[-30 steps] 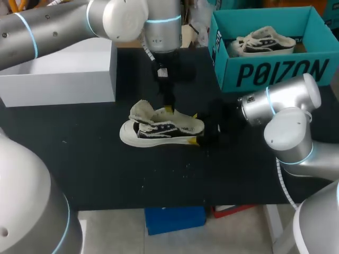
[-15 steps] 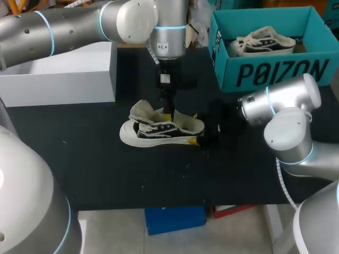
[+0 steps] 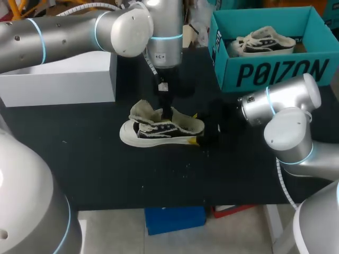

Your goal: Take the shoe out of the shoebox, open the shoe tongue, remove and reinsert the insole, then place the shoe into the shoebox

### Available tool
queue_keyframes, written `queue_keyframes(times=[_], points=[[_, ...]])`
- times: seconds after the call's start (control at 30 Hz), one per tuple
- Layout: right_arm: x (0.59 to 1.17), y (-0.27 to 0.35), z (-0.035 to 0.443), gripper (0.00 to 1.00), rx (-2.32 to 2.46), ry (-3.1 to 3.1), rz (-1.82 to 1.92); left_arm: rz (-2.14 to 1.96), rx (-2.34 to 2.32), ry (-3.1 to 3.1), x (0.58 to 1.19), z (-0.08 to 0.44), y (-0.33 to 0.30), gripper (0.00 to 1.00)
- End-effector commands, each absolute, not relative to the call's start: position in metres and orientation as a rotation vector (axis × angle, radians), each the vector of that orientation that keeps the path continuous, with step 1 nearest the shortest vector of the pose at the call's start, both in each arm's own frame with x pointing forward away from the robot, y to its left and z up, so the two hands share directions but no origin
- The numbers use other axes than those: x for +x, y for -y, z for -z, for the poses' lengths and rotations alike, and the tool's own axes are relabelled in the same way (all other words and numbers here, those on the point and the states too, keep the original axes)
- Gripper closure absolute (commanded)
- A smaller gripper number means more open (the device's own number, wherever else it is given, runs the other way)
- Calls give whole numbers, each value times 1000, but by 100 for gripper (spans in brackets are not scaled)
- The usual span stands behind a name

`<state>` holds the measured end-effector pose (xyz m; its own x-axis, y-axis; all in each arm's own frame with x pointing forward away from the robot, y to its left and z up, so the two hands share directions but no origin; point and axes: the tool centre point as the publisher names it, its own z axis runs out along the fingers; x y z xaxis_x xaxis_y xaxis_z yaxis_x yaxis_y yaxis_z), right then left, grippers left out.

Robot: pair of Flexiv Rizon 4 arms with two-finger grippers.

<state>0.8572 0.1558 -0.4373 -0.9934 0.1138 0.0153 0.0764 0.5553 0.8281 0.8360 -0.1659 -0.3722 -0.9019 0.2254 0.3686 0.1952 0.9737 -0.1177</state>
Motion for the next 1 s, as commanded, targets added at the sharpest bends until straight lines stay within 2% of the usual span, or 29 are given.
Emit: queue_keyframes(times=[0.03,1.0], points=[[858,-157,440,100,170,-2735,-1452,-146,-297,2756,831,389,163,100],[858,-157,440,100,170,-2735,-1452,-240,-280,2747,823,427,184,100]])
